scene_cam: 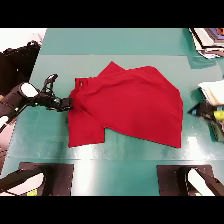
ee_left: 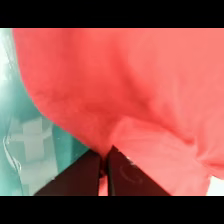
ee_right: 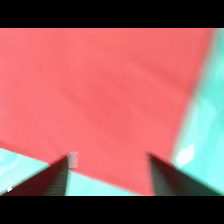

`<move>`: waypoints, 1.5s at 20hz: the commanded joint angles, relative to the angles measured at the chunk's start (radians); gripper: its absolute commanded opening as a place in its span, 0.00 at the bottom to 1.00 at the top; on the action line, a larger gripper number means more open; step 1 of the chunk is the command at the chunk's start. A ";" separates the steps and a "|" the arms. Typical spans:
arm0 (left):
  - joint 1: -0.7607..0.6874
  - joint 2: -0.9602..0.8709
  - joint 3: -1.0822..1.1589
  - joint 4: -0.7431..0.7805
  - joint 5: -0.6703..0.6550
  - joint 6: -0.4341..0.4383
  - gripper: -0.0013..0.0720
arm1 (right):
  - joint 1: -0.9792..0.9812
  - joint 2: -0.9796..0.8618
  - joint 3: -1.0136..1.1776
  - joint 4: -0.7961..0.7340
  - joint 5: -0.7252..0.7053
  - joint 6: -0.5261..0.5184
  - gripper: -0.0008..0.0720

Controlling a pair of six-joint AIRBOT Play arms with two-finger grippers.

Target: Fold the shirts.

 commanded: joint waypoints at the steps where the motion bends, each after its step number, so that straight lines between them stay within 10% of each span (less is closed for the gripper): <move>1: -0.001 0.000 0.022 -0.006 0.006 0.009 0.05 | -0.139 0.023 -0.201 -0.067 0.055 0.020 0.83; 11: -0.001 0.000 0.022 -0.006 0.005 0.009 0.05 | 0.001 -0.066 -0.366 -0.089 -0.082 0.093 0.76; 15: -0.001 0.000 0.022 -0.006 0.003 0.009 0.05 | 0.095 -0.135 -0.366 -0.080 -0.163 0.092 0.58; 19: -0.001 0.004 0.025 -0.005 -0.010 0.009 0.05 | 0.161 -0.067 -0.366 -0.082 -0.231 0.092 0.04; 30: -0.001 0.489 0.462 0.015 -0.028 0.009 0.05 | 0.172 0.254 0.342 -0.082 -0.301 0.103 0.03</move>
